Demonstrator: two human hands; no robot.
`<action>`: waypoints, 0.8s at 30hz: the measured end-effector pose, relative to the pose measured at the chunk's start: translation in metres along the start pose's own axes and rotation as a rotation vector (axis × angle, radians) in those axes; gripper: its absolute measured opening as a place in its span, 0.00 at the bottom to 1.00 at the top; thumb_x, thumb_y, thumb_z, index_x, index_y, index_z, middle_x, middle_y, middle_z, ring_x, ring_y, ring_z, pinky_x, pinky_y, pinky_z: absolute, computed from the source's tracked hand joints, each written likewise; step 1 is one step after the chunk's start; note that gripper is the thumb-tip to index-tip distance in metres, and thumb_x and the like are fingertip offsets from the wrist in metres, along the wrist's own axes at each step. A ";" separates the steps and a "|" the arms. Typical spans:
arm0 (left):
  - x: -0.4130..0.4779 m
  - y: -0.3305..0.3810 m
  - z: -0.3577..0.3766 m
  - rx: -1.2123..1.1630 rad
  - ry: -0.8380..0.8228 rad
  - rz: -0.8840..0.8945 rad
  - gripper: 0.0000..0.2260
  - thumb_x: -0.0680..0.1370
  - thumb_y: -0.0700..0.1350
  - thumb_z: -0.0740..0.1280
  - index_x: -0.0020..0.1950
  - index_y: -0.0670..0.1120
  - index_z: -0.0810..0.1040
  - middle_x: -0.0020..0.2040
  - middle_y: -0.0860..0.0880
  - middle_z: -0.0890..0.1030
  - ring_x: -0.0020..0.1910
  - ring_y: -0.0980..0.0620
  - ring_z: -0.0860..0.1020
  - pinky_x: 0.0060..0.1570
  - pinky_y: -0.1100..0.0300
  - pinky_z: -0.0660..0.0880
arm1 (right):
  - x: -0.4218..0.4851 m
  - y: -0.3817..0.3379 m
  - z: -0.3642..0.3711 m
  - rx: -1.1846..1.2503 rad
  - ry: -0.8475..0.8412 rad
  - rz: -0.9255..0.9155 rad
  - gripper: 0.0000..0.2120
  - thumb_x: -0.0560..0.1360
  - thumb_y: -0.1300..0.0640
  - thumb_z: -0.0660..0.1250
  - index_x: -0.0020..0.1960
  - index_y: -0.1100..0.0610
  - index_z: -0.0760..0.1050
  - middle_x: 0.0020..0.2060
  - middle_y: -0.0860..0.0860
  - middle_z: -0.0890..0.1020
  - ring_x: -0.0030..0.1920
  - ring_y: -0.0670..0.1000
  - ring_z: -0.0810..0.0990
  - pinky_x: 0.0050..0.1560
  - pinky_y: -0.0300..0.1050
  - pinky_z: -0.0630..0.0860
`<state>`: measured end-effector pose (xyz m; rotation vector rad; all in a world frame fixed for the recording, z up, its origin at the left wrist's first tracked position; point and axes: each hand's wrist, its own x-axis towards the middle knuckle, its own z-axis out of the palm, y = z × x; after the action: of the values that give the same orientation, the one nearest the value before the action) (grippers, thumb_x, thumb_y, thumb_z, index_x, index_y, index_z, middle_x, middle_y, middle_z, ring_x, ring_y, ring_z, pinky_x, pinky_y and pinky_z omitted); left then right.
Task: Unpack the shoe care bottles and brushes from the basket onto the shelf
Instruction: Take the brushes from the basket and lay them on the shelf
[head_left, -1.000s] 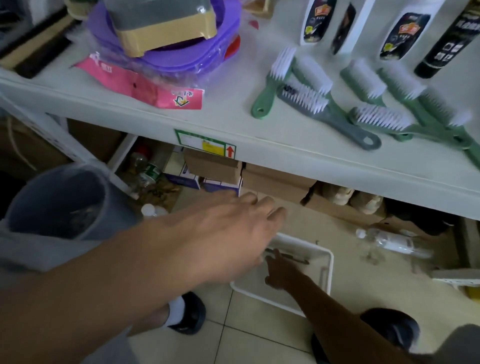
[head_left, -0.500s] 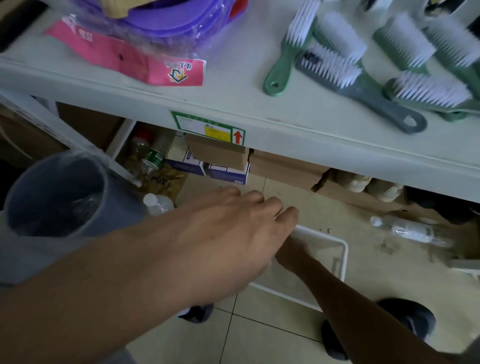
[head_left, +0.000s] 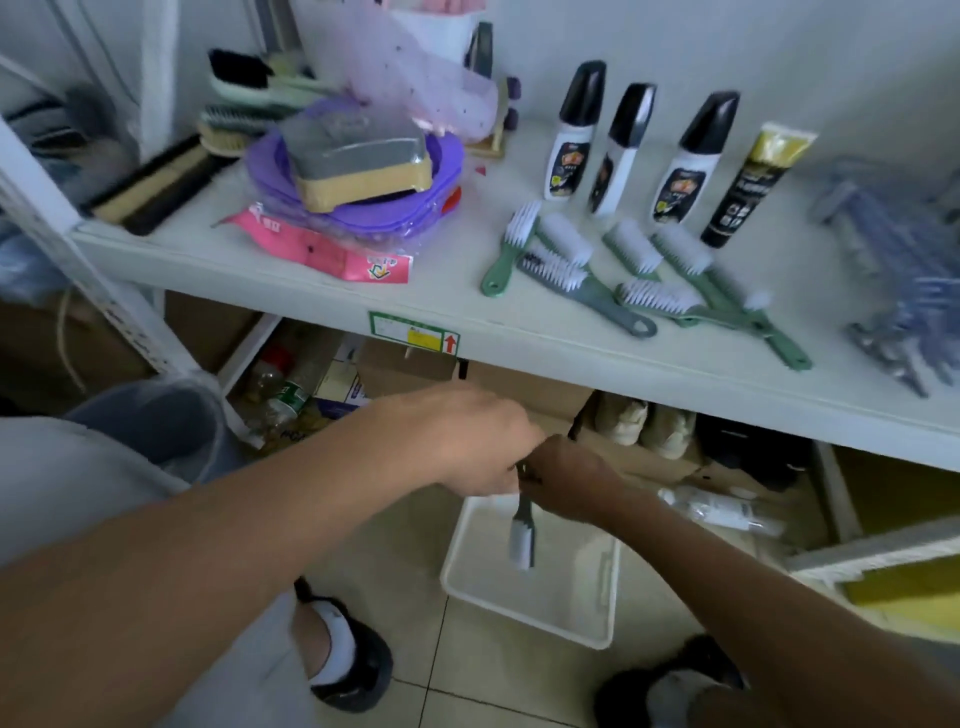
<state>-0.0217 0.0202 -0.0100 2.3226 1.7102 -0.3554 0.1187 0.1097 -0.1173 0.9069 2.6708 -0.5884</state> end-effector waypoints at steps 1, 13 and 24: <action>-0.002 0.000 -0.006 -0.019 0.086 0.030 0.09 0.80 0.51 0.62 0.57 0.51 0.77 0.52 0.51 0.80 0.47 0.48 0.79 0.45 0.53 0.78 | -0.015 -0.003 -0.020 -0.011 0.025 -0.014 0.10 0.77 0.59 0.65 0.56 0.58 0.79 0.50 0.56 0.83 0.52 0.57 0.81 0.43 0.42 0.67; -0.014 -0.013 -0.036 -0.119 0.848 0.140 0.08 0.81 0.42 0.63 0.55 0.47 0.80 0.49 0.55 0.80 0.43 0.54 0.79 0.39 0.54 0.78 | -0.133 0.068 -0.208 0.612 0.708 0.080 0.06 0.80 0.60 0.66 0.49 0.52 0.82 0.33 0.58 0.84 0.28 0.49 0.76 0.31 0.43 0.72; 0.046 -0.025 -0.080 -0.052 0.824 0.052 0.07 0.81 0.44 0.62 0.57 0.50 0.77 0.50 0.57 0.77 0.39 0.56 0.77 0.35 0.57 0.77 | -0.120 0.161 -0.223 0.349 0.765 0.410 0.09 0.76 0.59 0.67 0.42 0.50 0.84 0.30 0.48 0.85 0.26 0.45 0.79 0.29 0.38 0.74</action>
<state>-0.0283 0.0948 0.0490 2.6495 1.9029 0.7546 0.2873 0.2644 0.0764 2.0720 2.8754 -0.7243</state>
